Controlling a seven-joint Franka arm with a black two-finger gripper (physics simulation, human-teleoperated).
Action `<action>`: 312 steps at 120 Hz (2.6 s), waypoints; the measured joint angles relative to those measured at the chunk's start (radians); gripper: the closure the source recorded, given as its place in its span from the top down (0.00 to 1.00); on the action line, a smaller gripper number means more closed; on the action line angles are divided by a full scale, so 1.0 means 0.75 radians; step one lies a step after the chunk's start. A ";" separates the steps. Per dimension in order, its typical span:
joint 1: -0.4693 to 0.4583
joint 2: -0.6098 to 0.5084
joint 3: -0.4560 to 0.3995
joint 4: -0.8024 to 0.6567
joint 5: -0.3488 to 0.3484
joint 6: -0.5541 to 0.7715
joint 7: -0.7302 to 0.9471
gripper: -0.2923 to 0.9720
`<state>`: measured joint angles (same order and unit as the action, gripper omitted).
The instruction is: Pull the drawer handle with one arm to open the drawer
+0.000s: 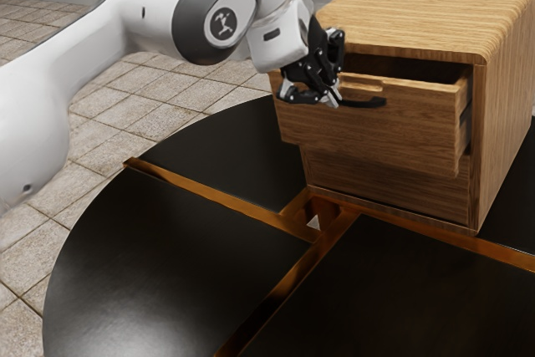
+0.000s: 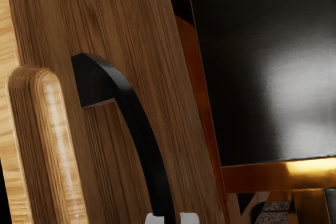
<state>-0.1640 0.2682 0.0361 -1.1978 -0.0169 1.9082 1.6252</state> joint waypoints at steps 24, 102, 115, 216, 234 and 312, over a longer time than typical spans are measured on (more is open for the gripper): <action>-0.040 -0.055 0.020 -0.086 -0.007 0.040 -0.006 0.15; -0.129 -0.408 0.047 -0.528 0.007 0.154 -0.057 0.15; -0.124 -0.470 0.043 -0.609 0.012 0.182 -0.070 0.14; -0.163 -0.713 0.025 -0.912 0.062 0.261 -0.164 0.15; -0.190 -0.767 0.019 -0.968 0.073 0.264 -0.184 0.15; -0.193 -0.874 0.020 -1.063 0.076 0.238 -0.226 0.31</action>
<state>-0.3089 -0.3874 0.0507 -1.9949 0.0404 2.0867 1.4560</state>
